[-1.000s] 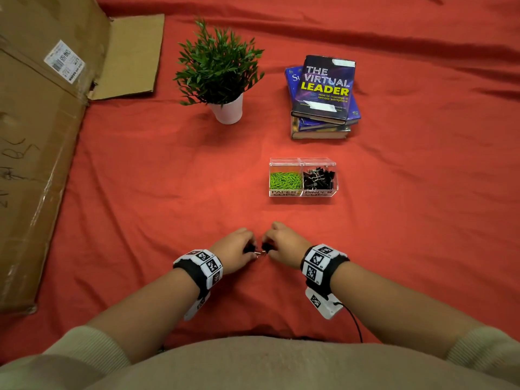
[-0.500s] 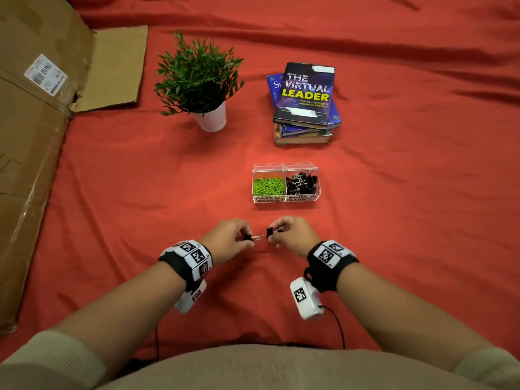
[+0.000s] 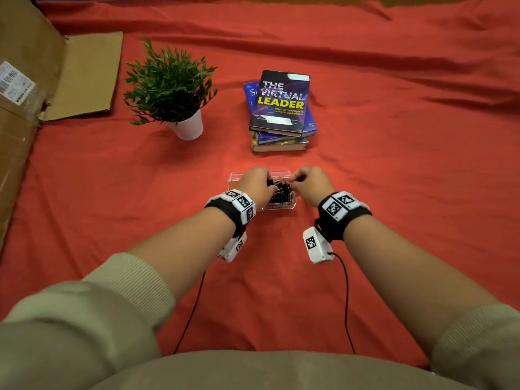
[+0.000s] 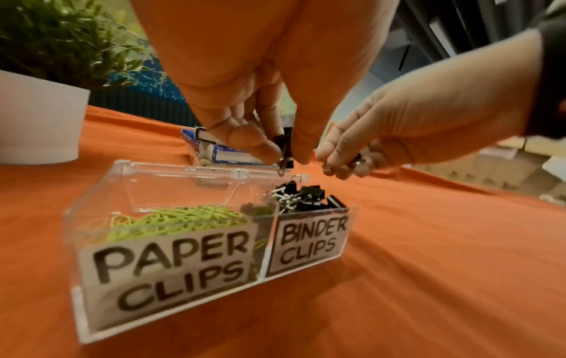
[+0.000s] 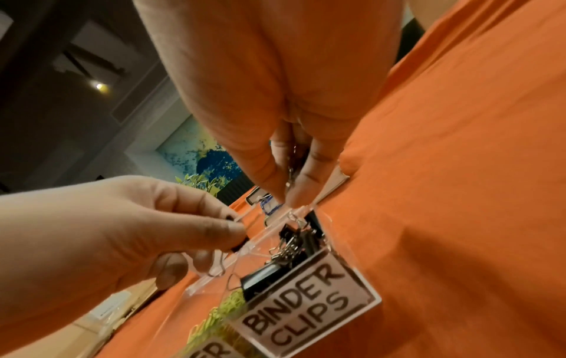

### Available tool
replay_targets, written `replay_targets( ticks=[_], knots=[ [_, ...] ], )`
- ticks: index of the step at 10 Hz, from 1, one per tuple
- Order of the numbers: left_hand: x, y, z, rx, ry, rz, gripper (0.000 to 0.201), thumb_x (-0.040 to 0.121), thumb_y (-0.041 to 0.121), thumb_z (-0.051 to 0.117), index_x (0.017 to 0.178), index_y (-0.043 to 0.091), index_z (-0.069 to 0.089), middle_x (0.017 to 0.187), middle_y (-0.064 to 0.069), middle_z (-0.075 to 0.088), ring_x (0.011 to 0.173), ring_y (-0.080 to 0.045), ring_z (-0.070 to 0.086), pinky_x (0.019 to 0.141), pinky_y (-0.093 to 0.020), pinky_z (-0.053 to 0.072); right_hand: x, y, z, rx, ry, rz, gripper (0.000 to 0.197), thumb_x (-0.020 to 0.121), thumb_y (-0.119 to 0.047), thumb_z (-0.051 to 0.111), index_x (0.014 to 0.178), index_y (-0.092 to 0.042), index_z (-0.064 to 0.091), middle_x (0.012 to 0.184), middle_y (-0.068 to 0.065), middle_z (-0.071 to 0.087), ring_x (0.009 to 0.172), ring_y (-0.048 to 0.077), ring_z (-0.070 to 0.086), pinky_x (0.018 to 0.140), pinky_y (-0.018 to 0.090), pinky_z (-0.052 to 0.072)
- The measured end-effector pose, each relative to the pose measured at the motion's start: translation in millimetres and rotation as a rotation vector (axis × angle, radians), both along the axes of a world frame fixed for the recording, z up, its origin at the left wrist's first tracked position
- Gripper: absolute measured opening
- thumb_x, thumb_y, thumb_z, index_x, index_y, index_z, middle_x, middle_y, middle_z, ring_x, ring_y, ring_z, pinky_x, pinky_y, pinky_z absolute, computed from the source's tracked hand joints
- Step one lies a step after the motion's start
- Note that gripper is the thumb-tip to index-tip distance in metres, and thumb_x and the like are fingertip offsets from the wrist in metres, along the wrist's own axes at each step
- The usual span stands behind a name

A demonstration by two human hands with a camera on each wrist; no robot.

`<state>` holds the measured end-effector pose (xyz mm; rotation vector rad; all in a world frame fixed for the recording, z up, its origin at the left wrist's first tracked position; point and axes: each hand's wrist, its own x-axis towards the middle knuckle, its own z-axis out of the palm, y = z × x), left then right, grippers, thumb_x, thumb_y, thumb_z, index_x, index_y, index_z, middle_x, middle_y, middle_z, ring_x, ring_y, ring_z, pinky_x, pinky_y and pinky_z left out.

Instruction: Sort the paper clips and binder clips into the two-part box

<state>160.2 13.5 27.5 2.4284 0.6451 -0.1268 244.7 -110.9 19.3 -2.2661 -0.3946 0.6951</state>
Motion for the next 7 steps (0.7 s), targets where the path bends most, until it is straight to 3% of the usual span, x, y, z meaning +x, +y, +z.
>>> replay_targets(
  ticks=[2,3,4,5,6,7],
  knots=[
    [11,-1,-9,0.081,0.121,-0.097,0.031,0.083,0.018,0.068,0.110,0.006,0.058,0.114,-0.015,0.061,0.105,-0.031,0.058,0.087,-0.037,0.048,4,6,8,-0.115,-0.075,0.171,0.023,0.079,-0.004,0.061,0.101,-0.007,0.068,0.087,0.007,0.064,0.082,0.020,0.059,0.070,0.024,0.042],
    [10,-7,-10,0.018,0.041,-0.011,0.035,0.081,0.013,0.070,0.111,0.005,0.054,0.116,-0.014,0.053,0.102,-0.031,0.056,0.088,-0.037,0.046,-1,6,9,-0.131,-0.123,0.206,0.028,0.080,-0.004,0.060,0.106,-0.009,0.067,0.102,0.009,0.069,0.095,0.023,0.063,0.076,0.021,0.044],
    [5,-10,-10,0.013,-0.038,0.012,0.022,0.082,0.007,0.066,0.101,0.003,0.056,0.112,-0.015,0.049,0.094,-0.032,0.055,0.085,-0.040,0.046,-5,7,5,-0.136,-0.217,0.214,0.025,0.080,-0.006,0.059,0.104,-0.007,0.068,0.108,0.012,0.066,0.099,0.026,0.061,0.084,0.027,0.046],
    [-3,-11,-15,0.056,0.028,-0.118,0.015,0.086,0.002,0.055,0.100,0.001,0.059,0.110,-0.017,0.051,0.098,-0.034,0.055,0.088,-0.041,0.045,-14,7,-1,-0.175,-0.275,0.311,0.022,0.079,-0.003,0.056,0.095,-0.005,0.071,0.106,0.016,0.061,0.097,0.031,0.059,0.085,0.031,0.044],
    [-7,-12,-20,0.125,0.007,-0.222,0.018,0.087,-0.001,0.047,0.100,-0.004,0.060,0.107,-0.019,0.053,0.100,-0.036,0.055,0.088,-0.041,0.042,-19,7,-3,-0.187,-0.316,0.459,0.026,0.078,0.000,0.054,0.097,-0.004,0.071,0.105,0.017,0.063,0.101,0.032,0.058,0.088,0.030,0.041],
    [-11,-4,-21,0.103,-0.091,-0.103,0.020,0.089,0.002,0.048,0.103,-0.001,0.062,0.107,-0.017,0.054,0.103,-0.032,0.053,0.093,-0.040,0.043,-10,1,5,-0.104,-0.355,0.332,0.023,0.081,-0.006,0.059,0.101,-0.008,0.070,0.106,0.013,0.066,0.100,0.027,0.058,0.089,0.028,0.040]
  ],
)
